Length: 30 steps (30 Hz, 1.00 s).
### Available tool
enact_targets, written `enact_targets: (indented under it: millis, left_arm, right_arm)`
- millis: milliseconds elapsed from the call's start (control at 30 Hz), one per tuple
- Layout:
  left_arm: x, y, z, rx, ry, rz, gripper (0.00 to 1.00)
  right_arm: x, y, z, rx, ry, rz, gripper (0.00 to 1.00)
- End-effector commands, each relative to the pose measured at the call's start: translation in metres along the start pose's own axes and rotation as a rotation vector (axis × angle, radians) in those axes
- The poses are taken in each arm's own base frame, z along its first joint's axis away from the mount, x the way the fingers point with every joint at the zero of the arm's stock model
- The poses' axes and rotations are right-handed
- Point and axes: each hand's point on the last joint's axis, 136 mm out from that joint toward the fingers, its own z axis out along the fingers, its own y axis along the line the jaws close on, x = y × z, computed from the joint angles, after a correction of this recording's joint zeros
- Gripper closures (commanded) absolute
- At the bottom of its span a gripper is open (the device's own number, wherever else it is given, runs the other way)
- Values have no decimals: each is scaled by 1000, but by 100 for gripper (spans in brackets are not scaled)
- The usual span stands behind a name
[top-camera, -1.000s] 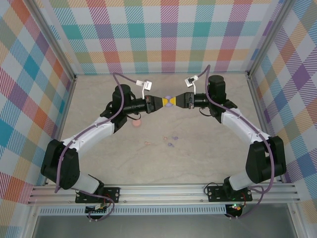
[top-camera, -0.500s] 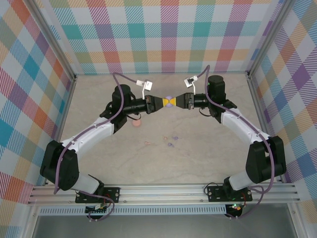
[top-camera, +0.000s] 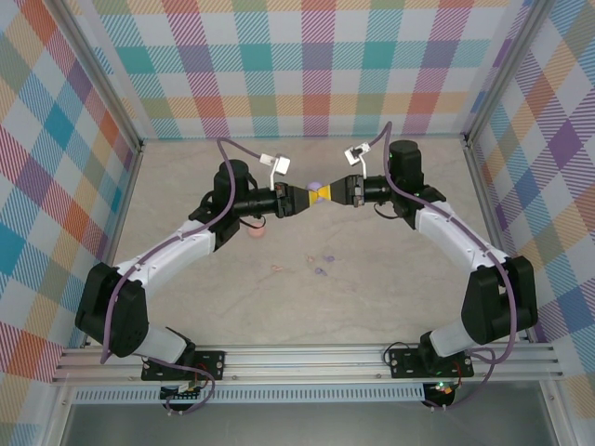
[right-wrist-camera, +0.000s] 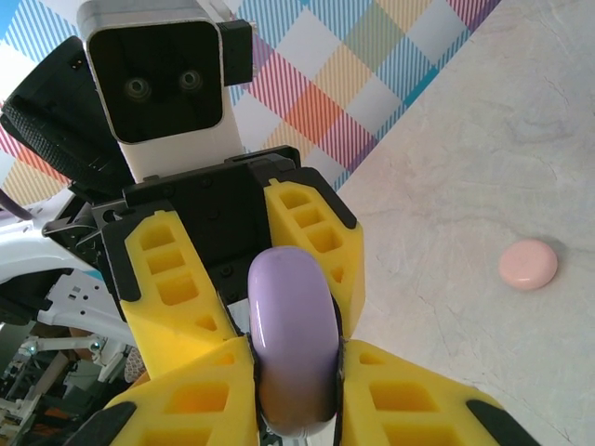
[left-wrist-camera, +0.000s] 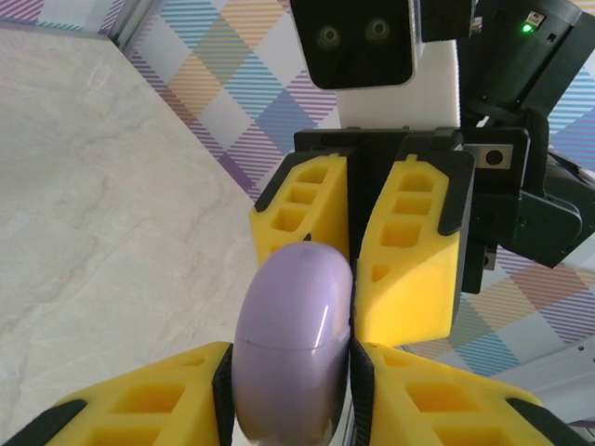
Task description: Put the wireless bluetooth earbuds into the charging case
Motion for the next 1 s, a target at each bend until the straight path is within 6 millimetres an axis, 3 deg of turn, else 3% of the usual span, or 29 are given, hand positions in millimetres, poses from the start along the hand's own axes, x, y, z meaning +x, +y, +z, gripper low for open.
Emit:
enact_targets:
  millis: [0,233,367,433,600,667,833,967]
  left_arm:
    - [-4,-21,0,55,8,50,62]
    - [-2,-22,3,69,25,49,68]
    - [-1,-23,3,73,30,48,84]
    - [0,-21,3,67,33,49,87]
    - [0,-17,2,21,36,74,86]
    - [-3,-15,0,-21,17,100,84]
    - [-12,-24,-8,-43,-108,325,84]
    - [-1,-39,-13,4,-131,549,85]
  right_arm:
    - [-6,26,-2,-51,10,-89,81]
    - [-3,27,0,-54,28,-92,79]
    - [-2,28,0,-50,33,-93,78]
    - [-2,28,0,-39,33,-94,75]
    - [-8,20,-7,98,-2,-97,51]
    - [-10,19,-11,144,-23,-101,46]
    - [-7,24,-25,242,-68,-118,40]
    - [1,30,-32,291,-71,-122,38]
